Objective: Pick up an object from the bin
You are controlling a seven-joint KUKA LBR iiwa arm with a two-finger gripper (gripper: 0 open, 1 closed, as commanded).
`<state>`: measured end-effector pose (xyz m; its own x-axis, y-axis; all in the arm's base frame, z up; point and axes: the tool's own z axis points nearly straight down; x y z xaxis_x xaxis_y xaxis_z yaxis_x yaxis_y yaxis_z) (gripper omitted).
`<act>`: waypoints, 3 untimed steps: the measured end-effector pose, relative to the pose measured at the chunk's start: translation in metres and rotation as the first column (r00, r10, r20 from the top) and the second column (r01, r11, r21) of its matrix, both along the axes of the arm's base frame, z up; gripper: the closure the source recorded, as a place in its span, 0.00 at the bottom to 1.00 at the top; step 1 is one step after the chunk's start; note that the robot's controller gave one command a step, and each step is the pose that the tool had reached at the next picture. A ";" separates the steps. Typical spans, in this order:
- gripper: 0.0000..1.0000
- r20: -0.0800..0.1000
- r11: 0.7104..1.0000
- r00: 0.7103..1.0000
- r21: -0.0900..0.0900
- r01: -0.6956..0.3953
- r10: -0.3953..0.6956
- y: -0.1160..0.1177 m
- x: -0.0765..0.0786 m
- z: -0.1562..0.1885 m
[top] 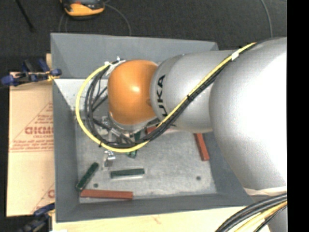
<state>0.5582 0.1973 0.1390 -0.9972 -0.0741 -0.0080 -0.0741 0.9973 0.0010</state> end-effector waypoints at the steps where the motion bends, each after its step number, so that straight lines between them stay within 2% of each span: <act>1: 0.00 -0.003 0.980 0.980 -0.001 -0.199 0.199 -0.011 -0.016 -0.051; 2: 0.00 -0.002 0.965 0.965 -0.001 -0.261 0.261 -0.004 -0.017 -0.061; 3: 1.00 -0.013 0.872 0.872 -0.005 -0.489 0.489 0.039 0.000 -0.061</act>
Offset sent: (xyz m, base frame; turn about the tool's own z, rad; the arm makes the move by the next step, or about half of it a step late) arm -0.0225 0.0251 -0.0566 -0.3651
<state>0.5579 0.2365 0.0781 -0.8336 -0.5524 0.0057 -0.5524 0.8336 -0.0032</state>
